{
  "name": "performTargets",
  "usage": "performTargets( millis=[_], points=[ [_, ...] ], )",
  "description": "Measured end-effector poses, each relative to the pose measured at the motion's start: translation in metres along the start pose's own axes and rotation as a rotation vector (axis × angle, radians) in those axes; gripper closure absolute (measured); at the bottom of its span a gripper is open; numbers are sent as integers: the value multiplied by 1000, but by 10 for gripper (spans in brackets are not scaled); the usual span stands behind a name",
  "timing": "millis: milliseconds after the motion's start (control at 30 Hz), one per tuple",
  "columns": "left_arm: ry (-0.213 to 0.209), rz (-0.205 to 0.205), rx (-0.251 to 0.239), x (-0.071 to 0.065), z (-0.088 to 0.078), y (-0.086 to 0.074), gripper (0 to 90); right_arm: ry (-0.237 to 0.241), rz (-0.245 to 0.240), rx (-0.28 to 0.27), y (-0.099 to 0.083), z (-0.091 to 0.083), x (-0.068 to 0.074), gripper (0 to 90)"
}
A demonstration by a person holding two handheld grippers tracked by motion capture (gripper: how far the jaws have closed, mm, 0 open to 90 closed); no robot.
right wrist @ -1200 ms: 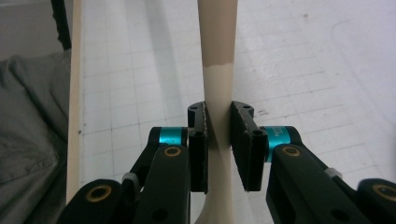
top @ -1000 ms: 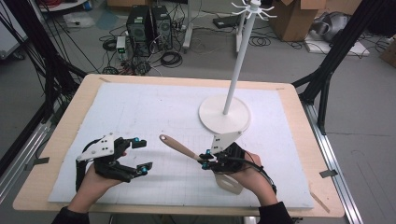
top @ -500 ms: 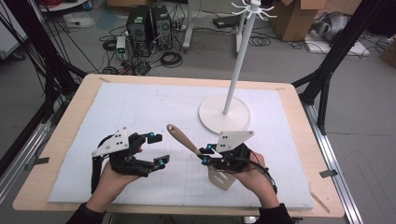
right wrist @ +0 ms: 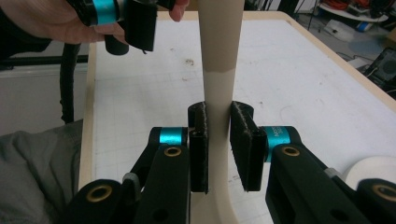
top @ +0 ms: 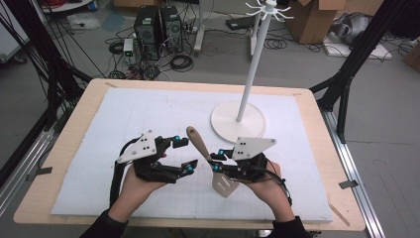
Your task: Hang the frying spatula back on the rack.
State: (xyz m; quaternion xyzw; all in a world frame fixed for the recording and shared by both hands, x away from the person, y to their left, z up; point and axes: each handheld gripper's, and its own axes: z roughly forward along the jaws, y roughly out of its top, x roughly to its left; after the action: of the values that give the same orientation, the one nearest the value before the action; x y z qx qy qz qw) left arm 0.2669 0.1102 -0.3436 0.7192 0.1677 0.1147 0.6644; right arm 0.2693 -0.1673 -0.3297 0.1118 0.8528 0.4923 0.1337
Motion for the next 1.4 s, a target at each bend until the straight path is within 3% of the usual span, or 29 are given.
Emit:
performTargets(
  millis=[200,333,467,500,733,867,1000,1133,1267,1300,1367,1400],
  points=[
    [7,17,4,-8,12,7,323,-5,-4,-33,3,-3,-1,779],
    [9,17,-1,-9,19,11,384,-12,-5,-48,5,-4,0,780],
    [3,39,-5,-12,24,14,464,-14,-10,-51,7,-3,1,780],
    [13,61,4,-14,27,16,497,-22,-9,-58,7,-3,1,780],
    [17,78,-9,-16,28,17,640,-30,-2,-64,9,-4,1,781],
    [17,109,-9,-18,28,17,729,-39,6,-57,9,-3,1,782],
    [31,135,-18,-19,28,19,752,-43,13,-66,9,-4,0,782],
    [8,128,-31,-14,25,23,765,-35,25,-91,11,-5,0,782],
    [-20,148,-30,-13,24,29,767,-21,20,-124,10,-7,-1,778],
    [-49,153,-22,-11,22,33,767,17,19,-162,9,-11,-3,715],
    [-66,156,-18,-10,21,35,767,50,33,-216,8,-17,-5,610],
    [-85,160,-18,-8,19,36,768,74,45,-228,8,-20,-6,603]
  ],
)
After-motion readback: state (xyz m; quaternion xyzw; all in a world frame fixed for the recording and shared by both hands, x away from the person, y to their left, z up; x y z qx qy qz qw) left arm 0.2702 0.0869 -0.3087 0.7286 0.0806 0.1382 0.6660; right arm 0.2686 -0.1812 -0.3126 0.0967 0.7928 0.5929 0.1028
